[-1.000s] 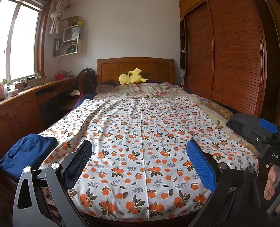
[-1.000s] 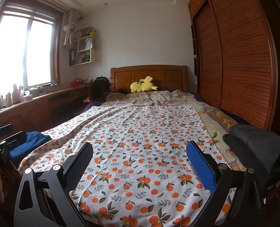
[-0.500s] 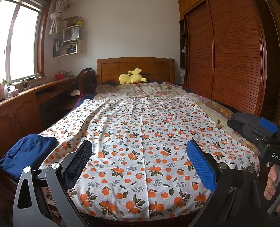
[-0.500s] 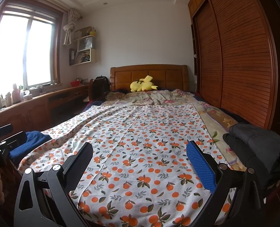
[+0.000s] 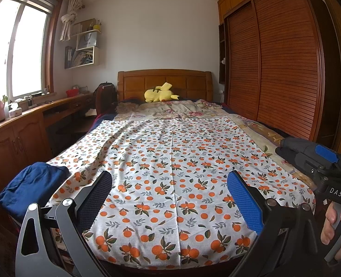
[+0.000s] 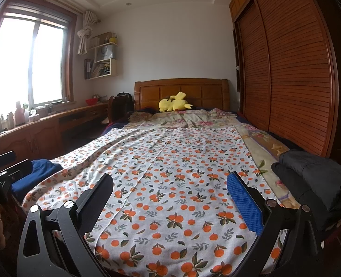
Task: Fold large clothes
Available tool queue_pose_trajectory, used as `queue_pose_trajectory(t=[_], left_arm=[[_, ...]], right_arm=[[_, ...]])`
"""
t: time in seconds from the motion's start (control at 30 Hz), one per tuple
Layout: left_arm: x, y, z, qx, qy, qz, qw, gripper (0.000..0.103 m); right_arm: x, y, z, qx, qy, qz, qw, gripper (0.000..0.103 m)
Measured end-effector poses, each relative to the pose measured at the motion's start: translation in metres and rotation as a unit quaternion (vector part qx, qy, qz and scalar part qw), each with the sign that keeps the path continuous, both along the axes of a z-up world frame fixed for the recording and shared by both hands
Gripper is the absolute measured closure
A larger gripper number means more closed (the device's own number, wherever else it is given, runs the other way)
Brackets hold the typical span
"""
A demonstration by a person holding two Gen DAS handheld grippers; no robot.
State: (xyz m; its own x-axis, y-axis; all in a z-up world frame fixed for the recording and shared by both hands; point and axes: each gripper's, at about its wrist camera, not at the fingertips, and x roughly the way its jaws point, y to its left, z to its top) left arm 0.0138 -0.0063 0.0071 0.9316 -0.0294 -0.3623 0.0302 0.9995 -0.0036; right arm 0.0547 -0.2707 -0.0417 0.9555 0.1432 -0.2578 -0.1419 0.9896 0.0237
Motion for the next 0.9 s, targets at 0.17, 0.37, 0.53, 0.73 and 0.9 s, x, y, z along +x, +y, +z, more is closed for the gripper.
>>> queue_pose_trajectory(t=[0.17, 0.37, 0.53, 0.73, 0.9], left_arm=[[0.0002, 0.0, 0.0005, 0.0, 0.0, 0.0, 1.0, 0.003], [0.0003, 0.0002, 0.0007, 0.0, 0.0, 0.0, 1.0, 0.003], [0.0001, 0.0003, -0.0003, 0.0, 0.001, 0.0, 1.0, 0.003], [0.0003, 0.0002, 0.0006, 0.0, 0.0, 0.0, 1.0, 0.003], [0.0006, 0.0001, 0.0011, 0.0, 0.001, 0.0, 1.0, 0.003]], right_arm=[[-0.0003, 0.0005, -0.0011, 0.0, 0.001, 0.0, 1.0, 0.008], [0.0004, -0.0001, -0.0004, 0.0, 0.001, 0.0, 1.0, 0.008], [0.0003, 0.0002, -0.0003, 0.0, 0.001, 0.0, 1.0, 0.008], [-0.0005, -0.0002, -0.0029, 0.0, 0.002, 0.001, 1.0, 0.008], [-0.0001, -0.0002, -0.0024, 0.0, 0.002, 0.001, 1.0, 0.008]])
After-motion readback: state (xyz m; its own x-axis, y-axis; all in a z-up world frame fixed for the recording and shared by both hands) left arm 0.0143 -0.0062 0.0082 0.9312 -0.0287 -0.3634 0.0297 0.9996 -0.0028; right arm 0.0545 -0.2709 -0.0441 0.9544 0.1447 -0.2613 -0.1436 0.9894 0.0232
